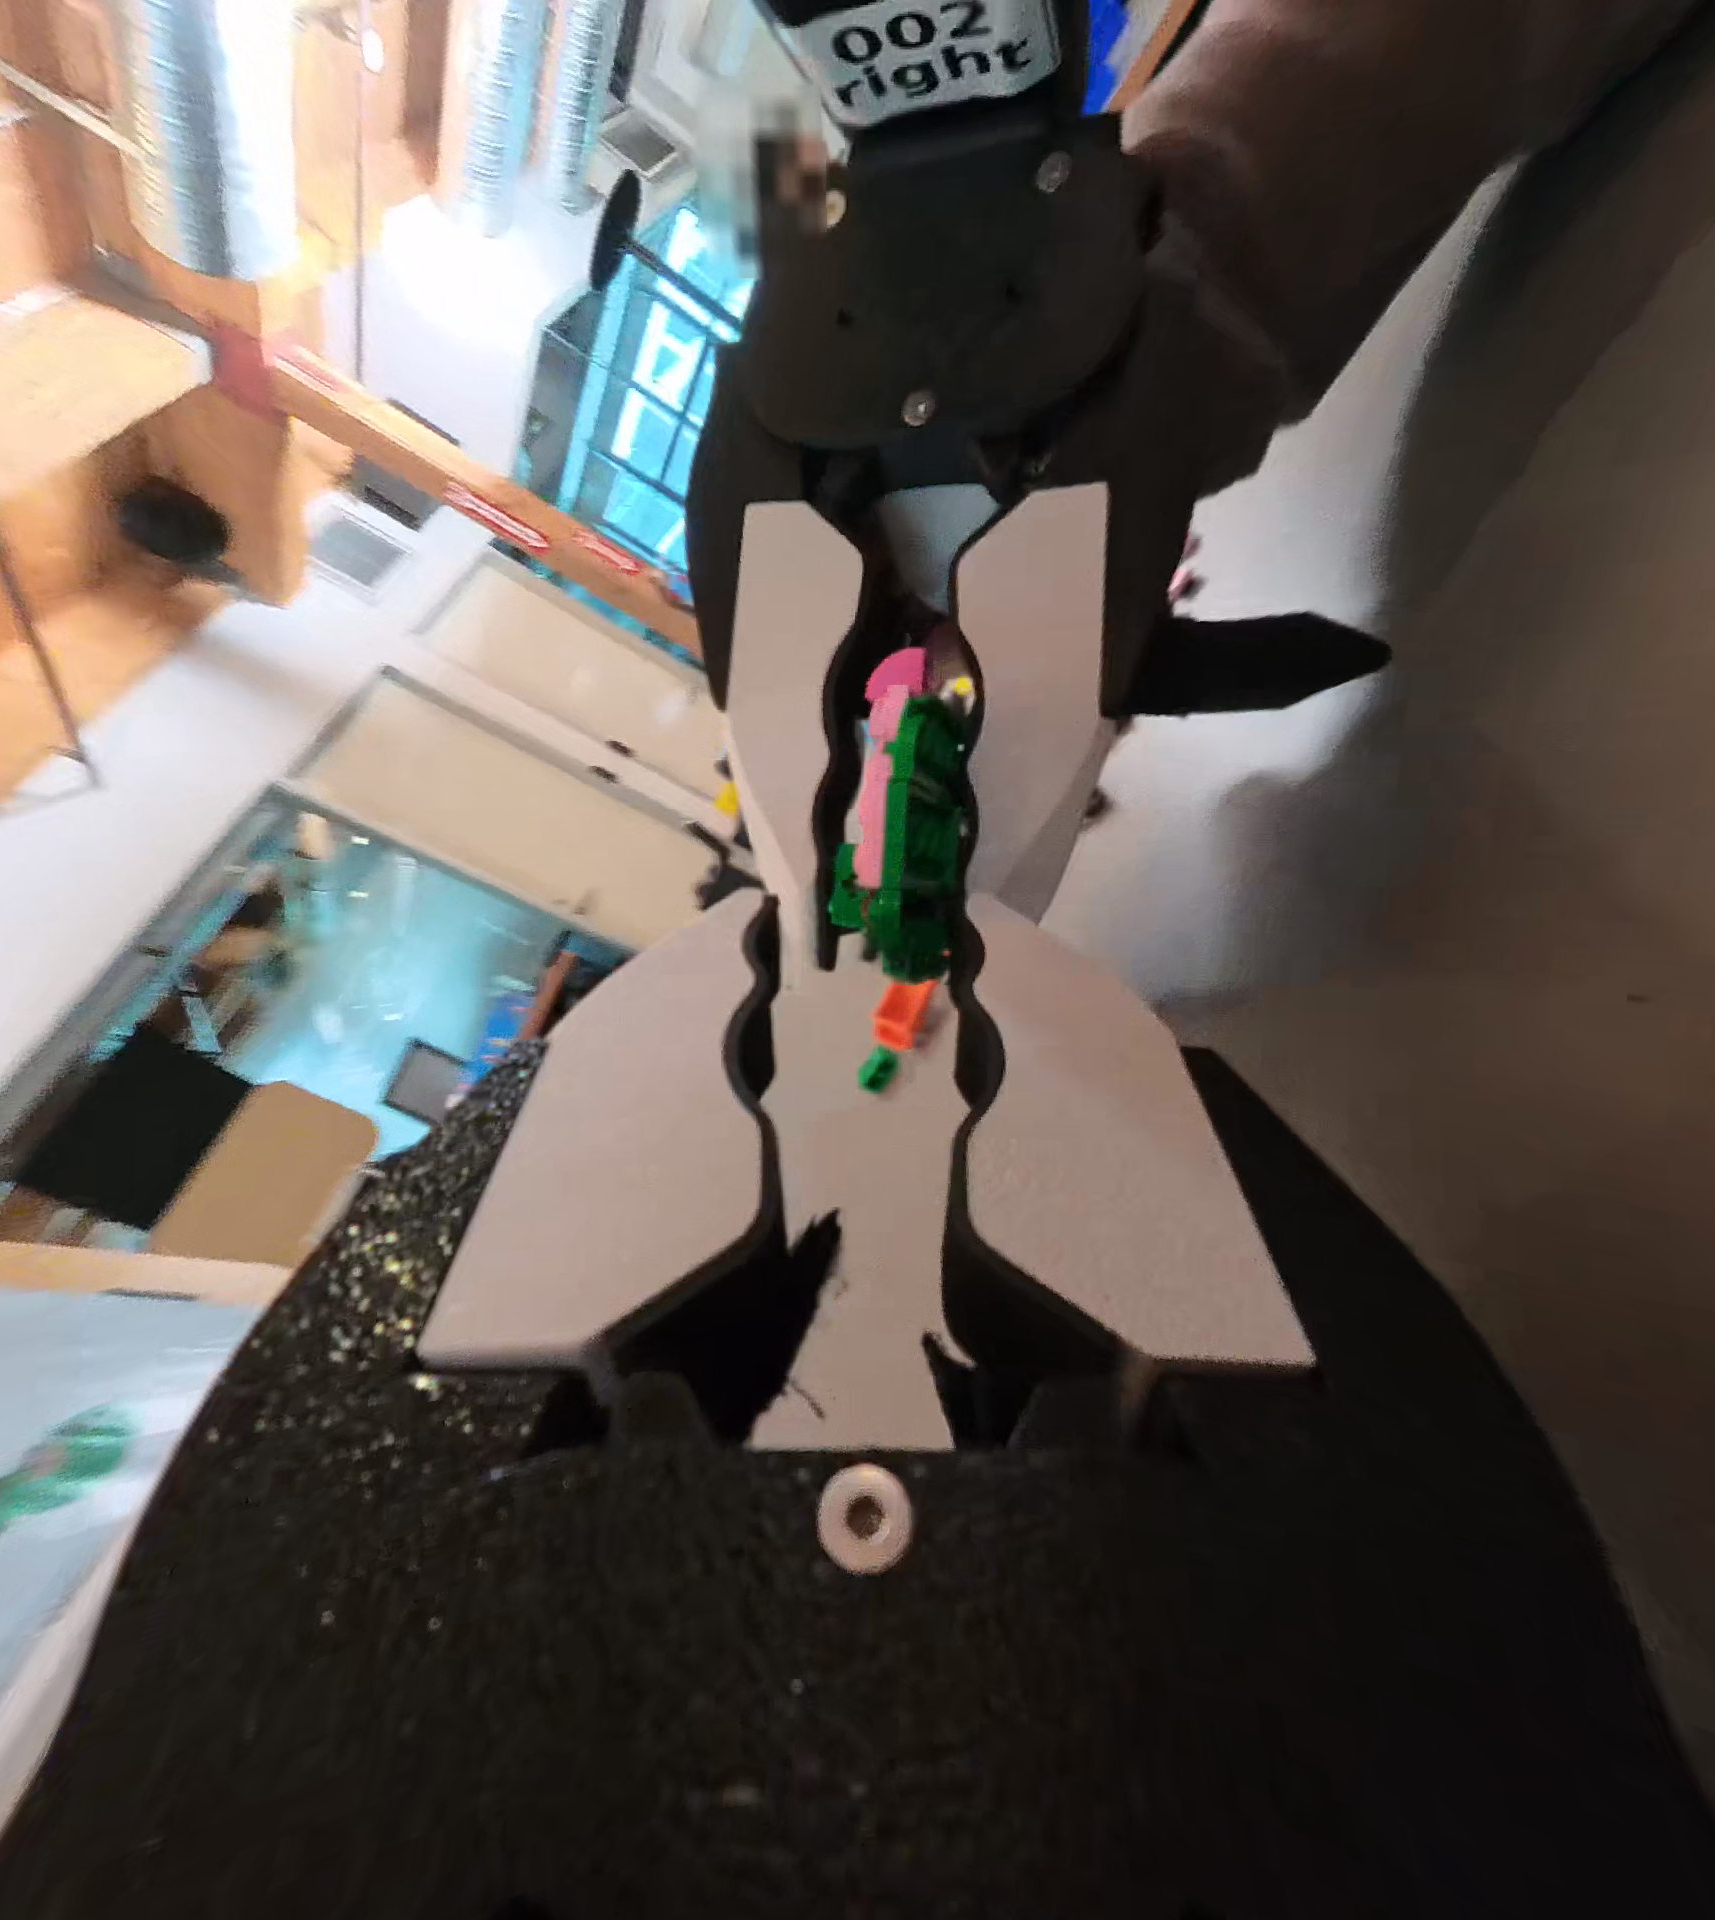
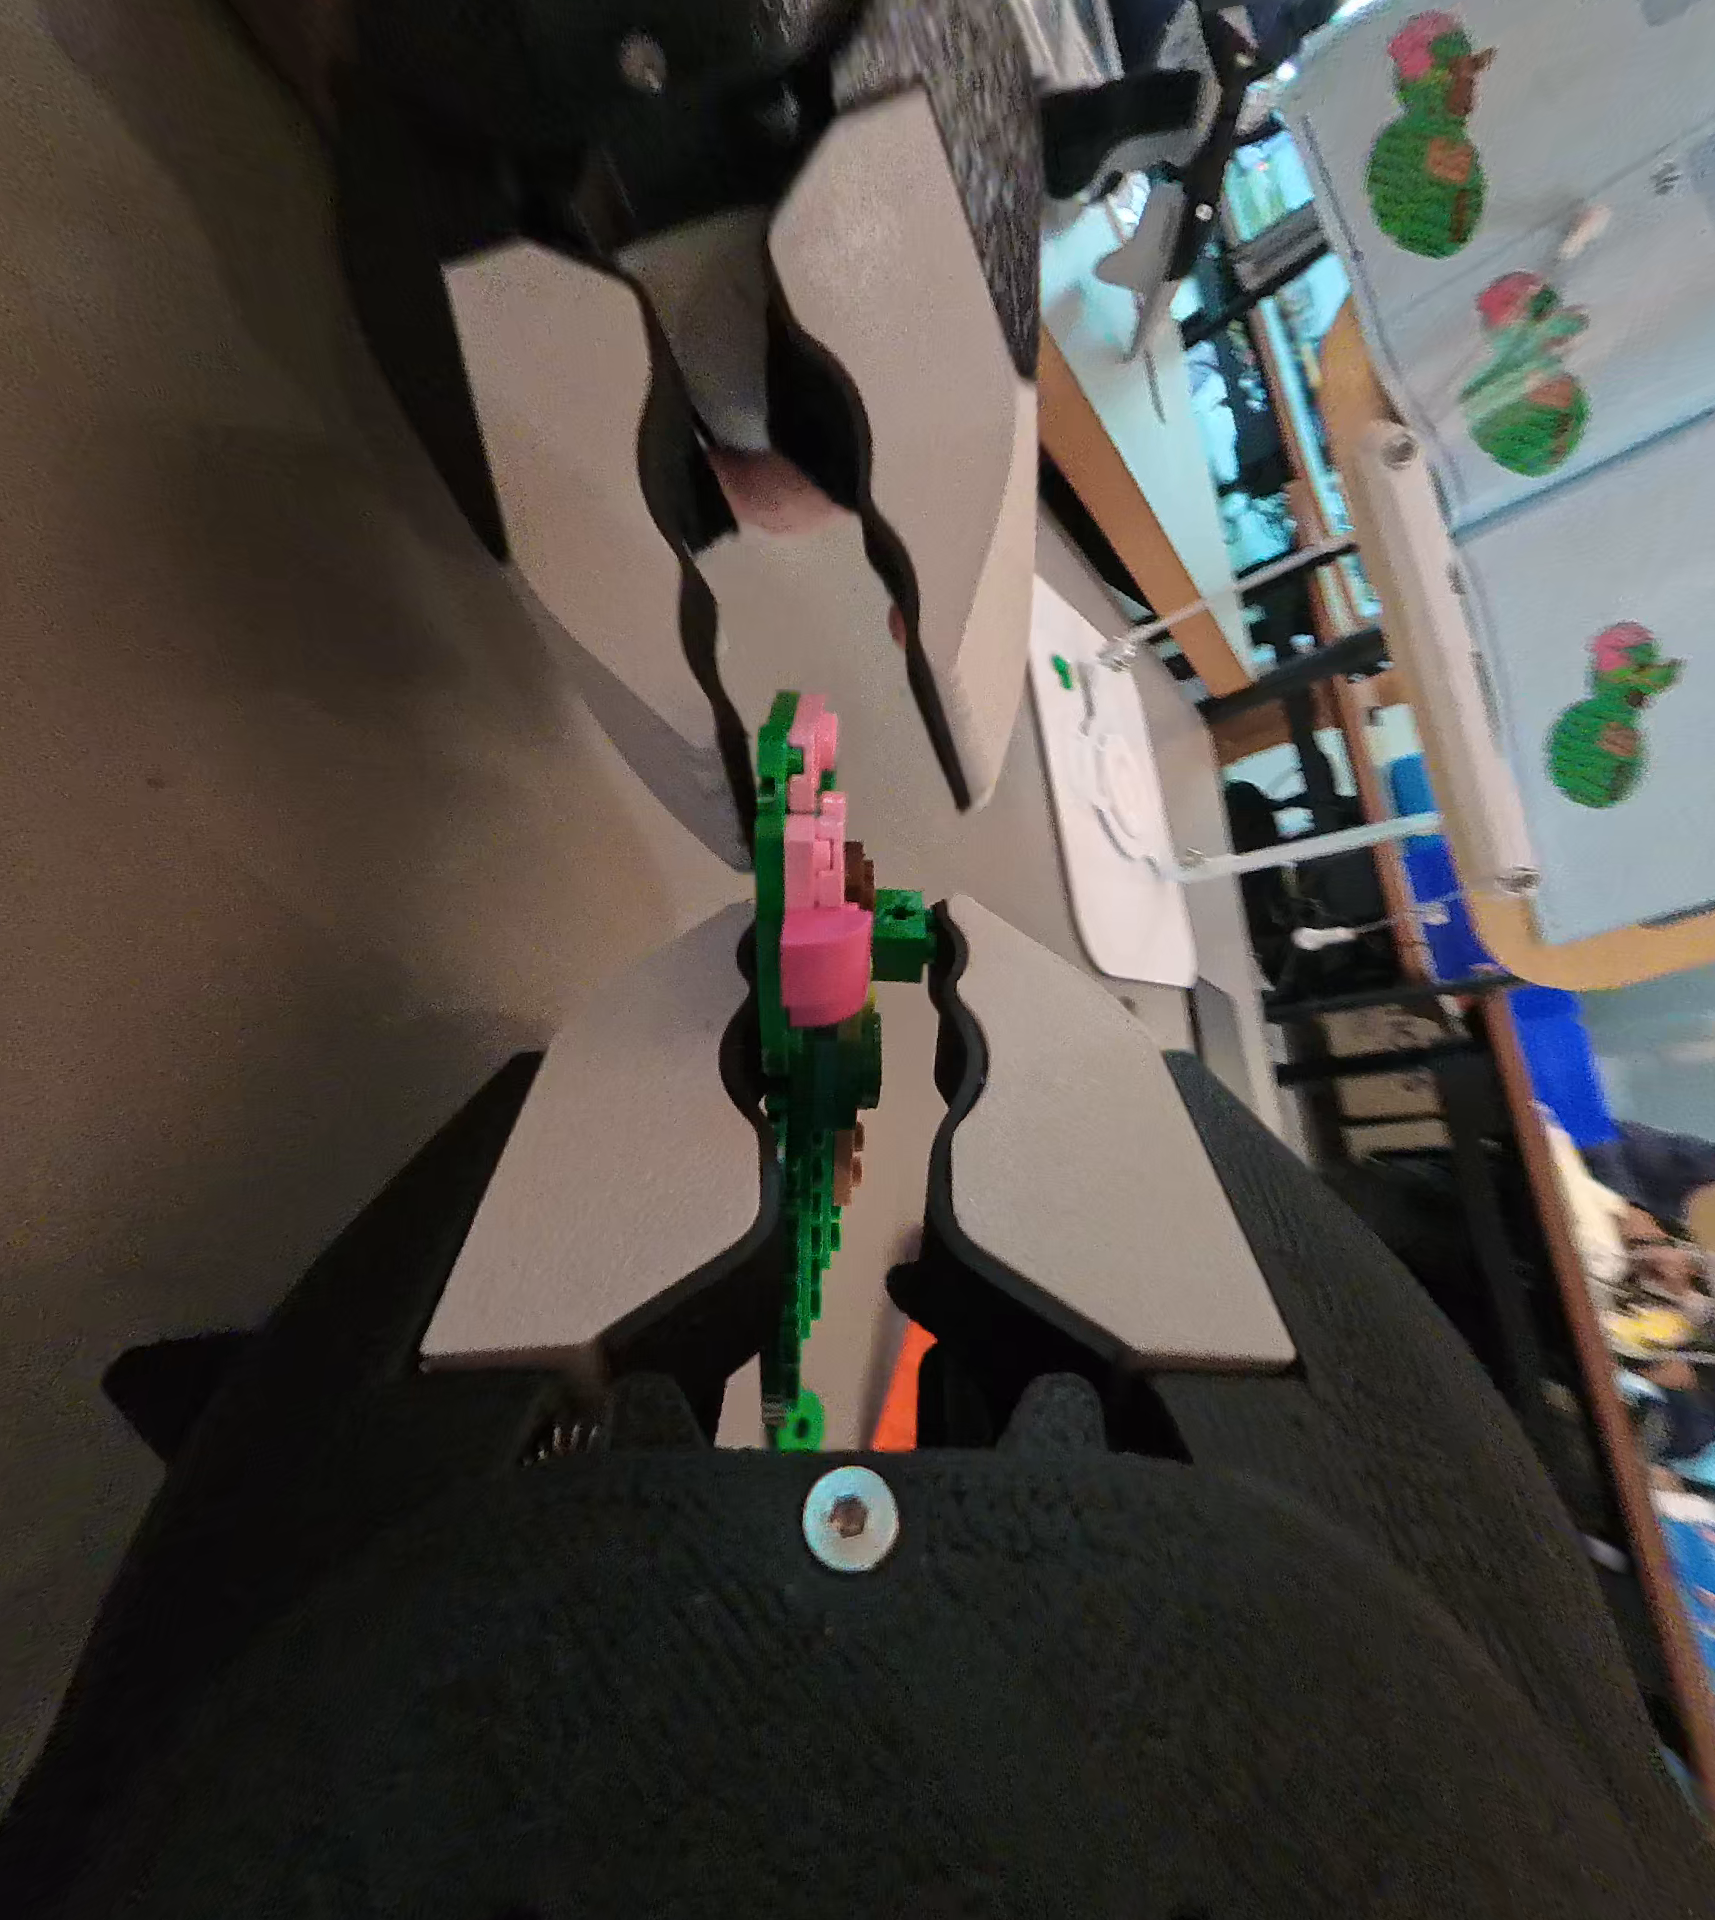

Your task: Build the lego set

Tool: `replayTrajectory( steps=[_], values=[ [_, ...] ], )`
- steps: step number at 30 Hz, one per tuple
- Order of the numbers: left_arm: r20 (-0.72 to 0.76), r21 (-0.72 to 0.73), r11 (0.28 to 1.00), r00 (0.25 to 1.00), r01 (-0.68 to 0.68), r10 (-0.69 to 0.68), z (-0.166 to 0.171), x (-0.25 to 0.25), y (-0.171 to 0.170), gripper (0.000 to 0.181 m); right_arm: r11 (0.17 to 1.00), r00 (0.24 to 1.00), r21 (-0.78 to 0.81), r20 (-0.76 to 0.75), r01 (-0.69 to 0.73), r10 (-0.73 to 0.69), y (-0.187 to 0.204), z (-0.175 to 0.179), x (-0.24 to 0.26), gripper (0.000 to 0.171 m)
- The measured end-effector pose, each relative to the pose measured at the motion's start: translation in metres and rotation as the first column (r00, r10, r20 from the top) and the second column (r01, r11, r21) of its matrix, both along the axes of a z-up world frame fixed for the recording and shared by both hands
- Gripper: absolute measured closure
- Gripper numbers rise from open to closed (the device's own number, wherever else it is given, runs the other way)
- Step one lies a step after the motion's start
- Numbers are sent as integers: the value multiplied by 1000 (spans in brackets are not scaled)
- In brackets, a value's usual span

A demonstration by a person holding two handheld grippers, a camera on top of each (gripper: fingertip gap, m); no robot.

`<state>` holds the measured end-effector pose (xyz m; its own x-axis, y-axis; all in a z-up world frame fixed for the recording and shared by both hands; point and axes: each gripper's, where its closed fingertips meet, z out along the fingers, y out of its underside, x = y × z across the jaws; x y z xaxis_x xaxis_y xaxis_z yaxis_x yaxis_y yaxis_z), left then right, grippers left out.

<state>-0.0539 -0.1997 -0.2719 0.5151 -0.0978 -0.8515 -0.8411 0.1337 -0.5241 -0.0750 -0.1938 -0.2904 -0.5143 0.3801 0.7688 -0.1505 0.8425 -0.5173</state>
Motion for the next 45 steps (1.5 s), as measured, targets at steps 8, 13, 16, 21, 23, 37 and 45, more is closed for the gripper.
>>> replayTrajectory(
  steps=[8,13,16,21,23,37,45],
  values=[
    [-261,101,992,960,-78,102,0,-2,0,170,976,973,189,-221,107,-64,9,9,-10,144],
    [-388,162,981,907,-105,162,-2,-1,3,162,932,947,314,-312,181,-78,14,10,-14,144],
    [-421,157,979,888,-128,183,-7,-4,5,167,918,944,345,-318,196,-82,14,7,-16,145],
    [-400,128,982,899,-139,179,-7,-10,5,172,940,946,276,-304,200,-112,12,8,-19,142],
    [-373,142,978,907,-152,195,-3,-15,5,173,967,956,179,-263,181,-130,10,12,-17,133],
    [-271,126,929,889,-348,369,-3,-87,0,174,920,861,-269,-349,286,-370,65,54,-13,166],
    [-249,105,925,891,-365,380,-7,-93,0,174,816,820,-483,-293,317,-492,85,61,-2,171]
  ],
)
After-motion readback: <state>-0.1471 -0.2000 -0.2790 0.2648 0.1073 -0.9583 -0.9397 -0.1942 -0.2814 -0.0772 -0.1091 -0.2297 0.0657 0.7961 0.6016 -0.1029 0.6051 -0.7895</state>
